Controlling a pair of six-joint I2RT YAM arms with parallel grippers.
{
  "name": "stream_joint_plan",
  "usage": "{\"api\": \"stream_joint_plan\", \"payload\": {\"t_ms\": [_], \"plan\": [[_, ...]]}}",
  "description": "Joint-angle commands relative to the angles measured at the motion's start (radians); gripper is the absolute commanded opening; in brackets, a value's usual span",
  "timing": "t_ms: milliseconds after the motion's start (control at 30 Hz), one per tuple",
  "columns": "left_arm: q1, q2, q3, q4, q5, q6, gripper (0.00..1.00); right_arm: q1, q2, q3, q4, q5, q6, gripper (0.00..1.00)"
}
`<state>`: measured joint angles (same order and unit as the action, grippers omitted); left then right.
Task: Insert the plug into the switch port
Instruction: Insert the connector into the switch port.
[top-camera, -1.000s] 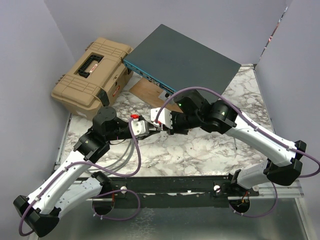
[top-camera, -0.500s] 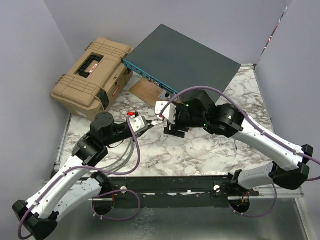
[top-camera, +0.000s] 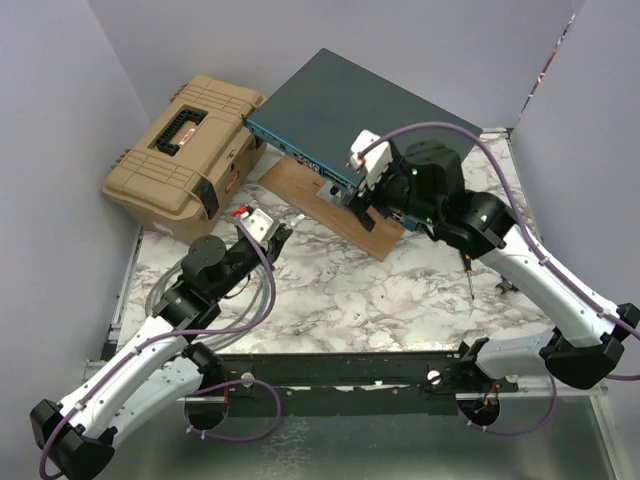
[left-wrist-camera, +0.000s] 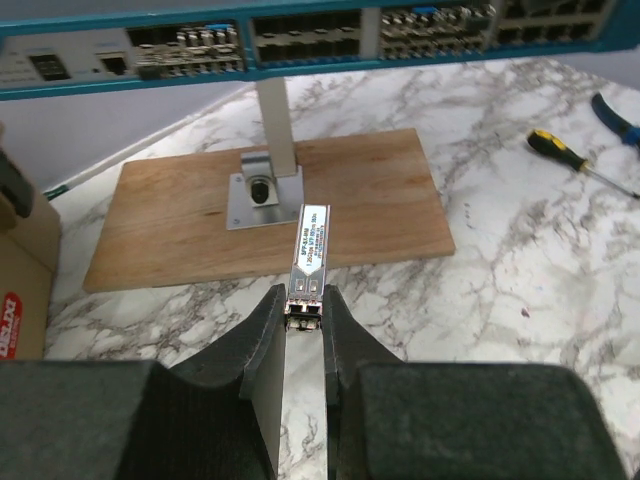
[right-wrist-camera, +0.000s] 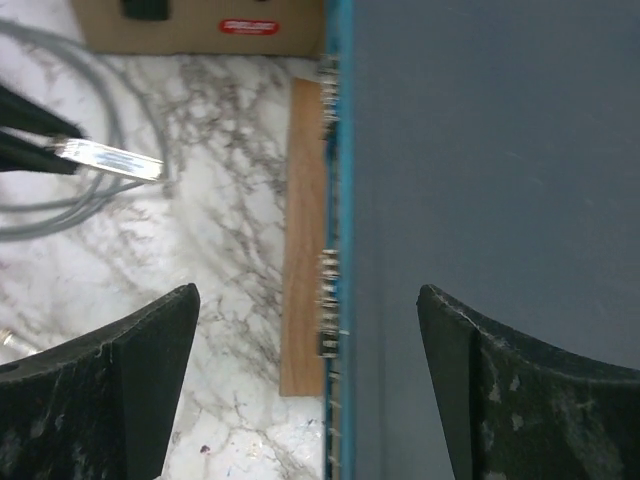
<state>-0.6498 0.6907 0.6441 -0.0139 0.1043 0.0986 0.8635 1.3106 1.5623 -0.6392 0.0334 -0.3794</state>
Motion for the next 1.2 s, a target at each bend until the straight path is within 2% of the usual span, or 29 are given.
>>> {"api": "stream_joint_plan", "payload": {"t_ms": [0,133,367,533,733,967,1167], "plan": [[0.001,-0.032,-0.047,0.144,-0.182,-0.077,0.0,-0.109,-0.028,0.027,0.114,0.063,0.124,0.93],[0.001,-0.044,-0.098,0.24,-0.243,-0.095,0.0,-0.199,-0.039,0.026,0.166,0.093,0.186,0.99],[0.002,-0.009,-0.069,0.269,-0.297,-0.135,0.0,-0.356,-0.053,0.011,0.205,0.13,0.288,1.0],[0.002,0.043,-0.015,0.272,-0.322,-0.14,0.0,-0.546,-0.071,-0.031,0.262,0.111,0.426,1.0],[0.001,0.127,0.057,0.261,-0.321,-0.154,0.0,-0.788,-0.093,-0.115,0.35,-0.071,0.629,1.0],[0.05,0.217,0.123,0.23,-0.288,-0.15,0.0,-0.934,-0.077,-0.195,0.438,-0.191,0.837,1.0],[0.11,0.267,0.168,0.215,-0.221,-0.17,0.0,-1.095,-0.063,-0.327,0.599,-0.424,1.09,0.99]]}}
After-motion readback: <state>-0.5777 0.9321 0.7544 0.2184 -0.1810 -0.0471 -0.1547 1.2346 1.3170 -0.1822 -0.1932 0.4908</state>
